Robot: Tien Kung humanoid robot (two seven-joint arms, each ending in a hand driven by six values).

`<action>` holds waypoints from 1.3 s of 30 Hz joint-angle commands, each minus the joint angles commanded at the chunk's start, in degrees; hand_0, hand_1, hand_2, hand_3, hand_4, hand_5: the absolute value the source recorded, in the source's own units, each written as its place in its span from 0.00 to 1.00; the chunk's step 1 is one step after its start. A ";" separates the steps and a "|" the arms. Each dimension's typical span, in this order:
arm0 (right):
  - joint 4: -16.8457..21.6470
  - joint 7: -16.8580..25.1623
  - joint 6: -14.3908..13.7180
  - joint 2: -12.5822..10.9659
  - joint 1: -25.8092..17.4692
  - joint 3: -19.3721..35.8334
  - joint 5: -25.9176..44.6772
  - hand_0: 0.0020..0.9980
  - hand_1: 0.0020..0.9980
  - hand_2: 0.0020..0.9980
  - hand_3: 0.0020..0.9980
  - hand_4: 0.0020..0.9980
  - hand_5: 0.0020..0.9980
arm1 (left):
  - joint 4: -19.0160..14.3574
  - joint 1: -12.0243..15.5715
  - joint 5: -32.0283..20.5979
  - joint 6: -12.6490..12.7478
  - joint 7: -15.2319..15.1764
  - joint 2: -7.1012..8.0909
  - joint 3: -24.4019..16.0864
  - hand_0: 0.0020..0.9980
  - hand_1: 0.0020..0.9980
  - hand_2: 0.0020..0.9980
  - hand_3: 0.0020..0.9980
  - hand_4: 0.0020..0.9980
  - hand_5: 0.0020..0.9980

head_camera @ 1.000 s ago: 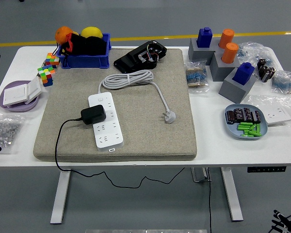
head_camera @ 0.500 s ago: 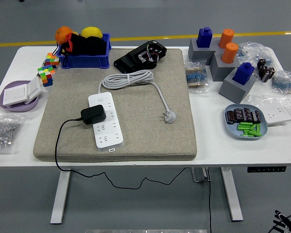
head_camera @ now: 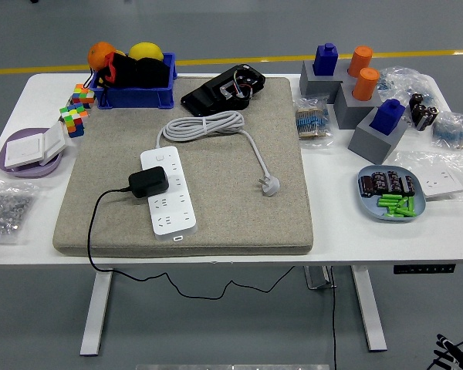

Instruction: Press the white button,pick up the black plug,place it near the board,insert it into the board

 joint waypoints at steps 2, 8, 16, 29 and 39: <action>0.01 0.01 -0.04 0.02 0.00 0.24 -0.10 0.79 0.72 0.70 0.64 0.73 0.47 | -0.02 0.01 0.03 -0.07 0.08 -0.08 -0.02 0.88 0.93 0.89 0.88 0.79 0.00; 0.14 0.12 -0.11 0.29 -0.13 0.73 -0.31 0.79 0.72 0.70 0.64 0.73 0.47 | -0.33 0.43 0.04 -0.28 0.22 -0.36 -0.12 0.87 0.93 0.89 0.88 0.79 0.00; 0.17 0.18 -0.10 0.53 -0.30 1.06 -0.48 0.79 0.72 0.70 0.64 0.73 0.47 | -0.63 0.88 0.06 -0.28 0.26 -0.66 -0.42 0.87 0.93 0.89 0.88 0.79 0.00; 0.15 0.16 -0.08 0.52 -0.19 1.39 -0.61 0.79 0.72 0.70 0.64 0.73 0.47 | -0.97 0.68 0.12 -0.35 0.44 -0.77 -0.47 0.87 0.92 0.89 0.88 0.79 0.00; 0.16 0.19 -0.12 0.56 -0.17 1.38 -0.63 0.79 0.72 0.70 0.64 0.73 0.47 | -1.28 0.80 0.12 -0.58 0.62 -0.89 -0.39 0.87 0.92 0.89 0.87 0.78 0.00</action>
